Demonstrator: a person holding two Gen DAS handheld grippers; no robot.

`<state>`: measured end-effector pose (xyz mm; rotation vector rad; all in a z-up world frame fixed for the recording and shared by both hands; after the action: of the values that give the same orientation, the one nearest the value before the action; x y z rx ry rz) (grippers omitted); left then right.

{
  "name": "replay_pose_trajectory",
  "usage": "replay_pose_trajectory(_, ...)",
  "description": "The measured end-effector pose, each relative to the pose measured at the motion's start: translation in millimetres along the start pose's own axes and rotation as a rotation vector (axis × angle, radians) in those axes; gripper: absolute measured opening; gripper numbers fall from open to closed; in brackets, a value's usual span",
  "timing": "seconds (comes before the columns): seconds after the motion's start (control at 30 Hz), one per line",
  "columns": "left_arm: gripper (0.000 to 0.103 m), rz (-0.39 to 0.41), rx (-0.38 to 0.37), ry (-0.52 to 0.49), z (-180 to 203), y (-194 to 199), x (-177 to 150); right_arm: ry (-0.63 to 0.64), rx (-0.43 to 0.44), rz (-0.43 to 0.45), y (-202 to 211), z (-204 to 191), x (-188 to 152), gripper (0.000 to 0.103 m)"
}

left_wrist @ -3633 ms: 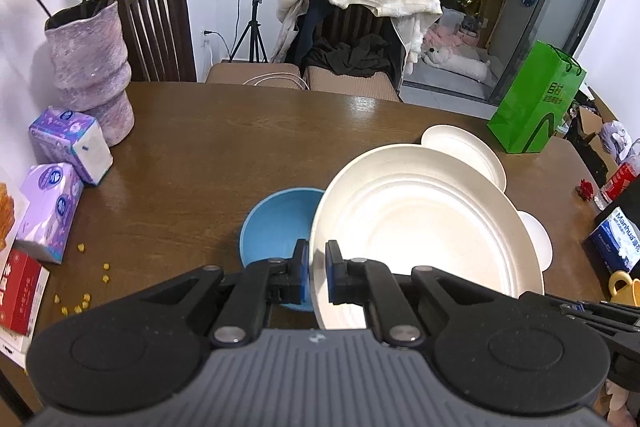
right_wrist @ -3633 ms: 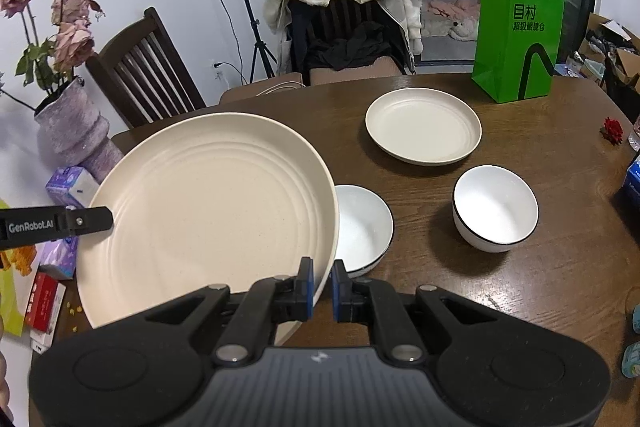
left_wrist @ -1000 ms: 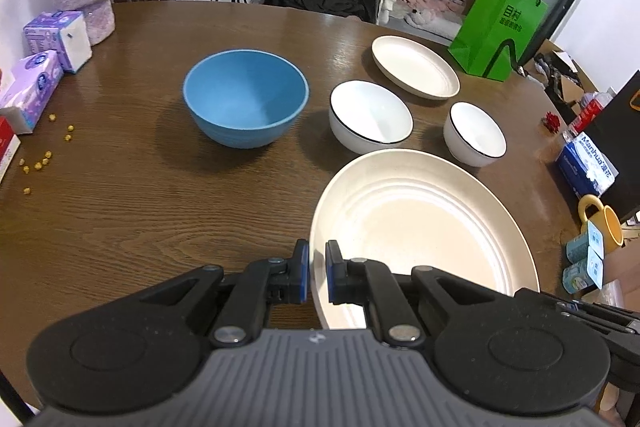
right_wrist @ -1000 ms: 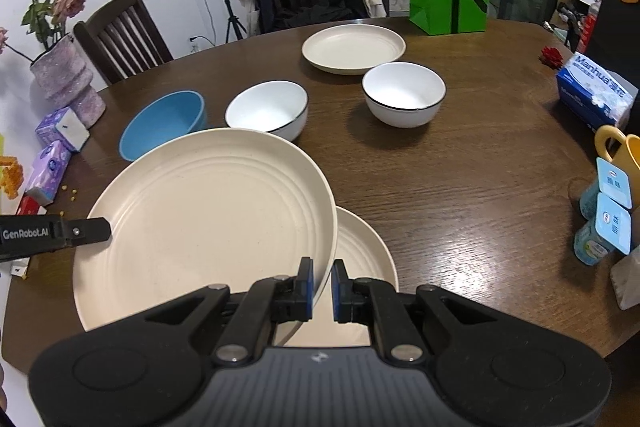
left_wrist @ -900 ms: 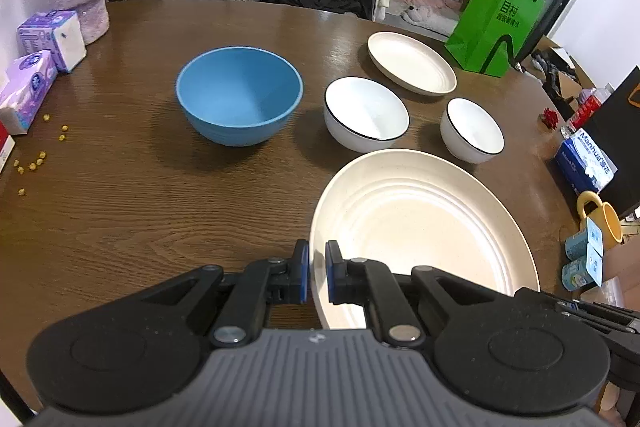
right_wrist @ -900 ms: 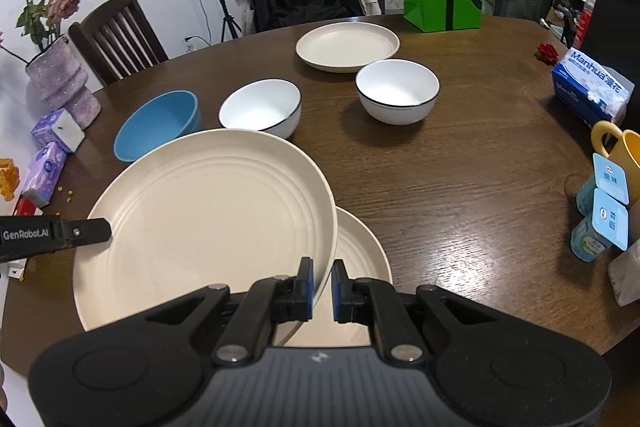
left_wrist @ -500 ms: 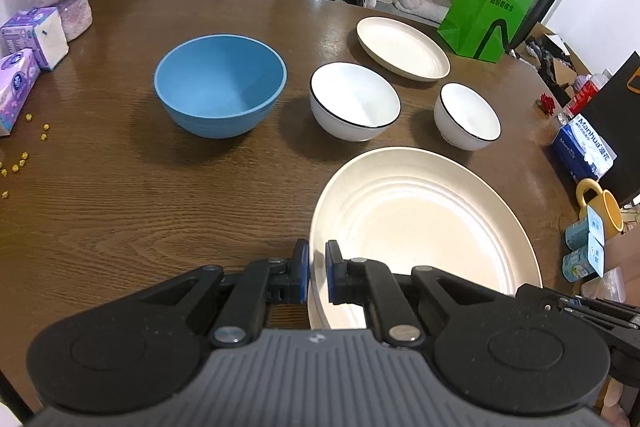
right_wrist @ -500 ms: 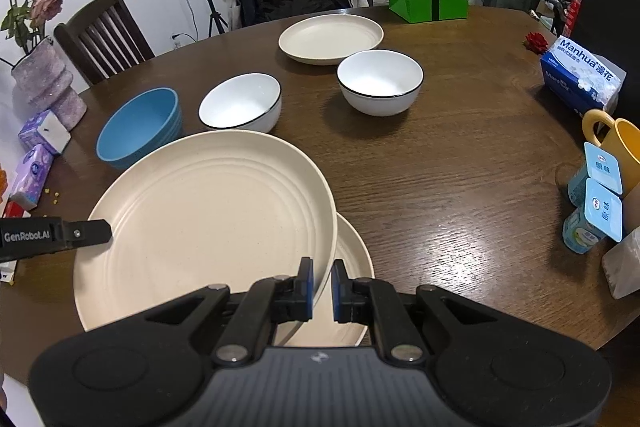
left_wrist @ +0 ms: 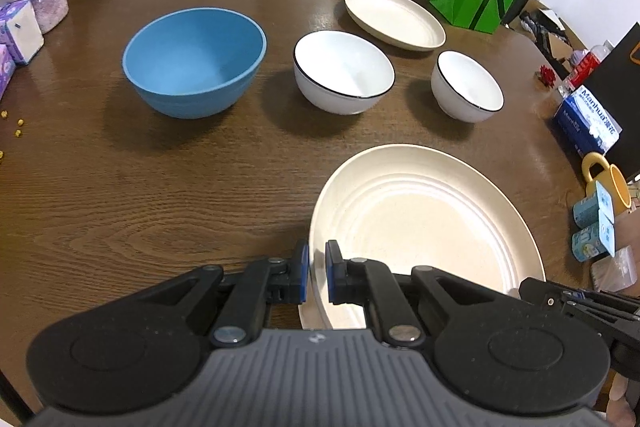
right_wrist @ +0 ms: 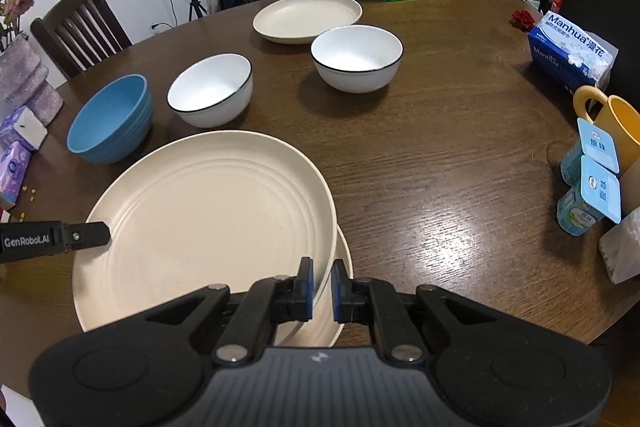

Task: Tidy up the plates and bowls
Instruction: 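Lower the held plate onto the first cream plate with both grippers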

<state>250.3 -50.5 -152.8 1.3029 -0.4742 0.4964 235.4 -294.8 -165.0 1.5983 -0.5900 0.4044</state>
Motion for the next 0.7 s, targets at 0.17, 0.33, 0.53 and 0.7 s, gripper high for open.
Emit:
replay_pose_trajectory(0.17,0.009,-0.013,0.001,-0.022,3,-11,-4,0.007,-0.008,-0.011,-6,2,-3,0.009)
replay_pose_trajectory(0.33,0.009,-0.024,0.003,-0.042,5,-21,-11,0.027,-0.025,-0.02,-14,2,-9,0.009)
replay_pose_trajectory(0.53,0.009,-0.033,0.011,-0.067,9,-33,-19,0.043,-0.038,-0.031,-23,2,-14,0.009)
replay_pose_trajectory(0.7,0.009,-0.043,0.024,-0.094,12,-41,-26,0.059,-0.049,-0.04,-29,2,-18,0.009)
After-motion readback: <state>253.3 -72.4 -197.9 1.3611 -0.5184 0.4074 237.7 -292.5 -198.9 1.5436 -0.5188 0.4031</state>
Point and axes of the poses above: each gripper's, at about its wrist camera, not at the fingertips, and y roughly against the way its jaws point, z to its right, x to its top, the point moved 4 cm from there along -y, roughly the way its jaws point, and after that the axes turned 9 degrees about z, right-handed, at the moved point
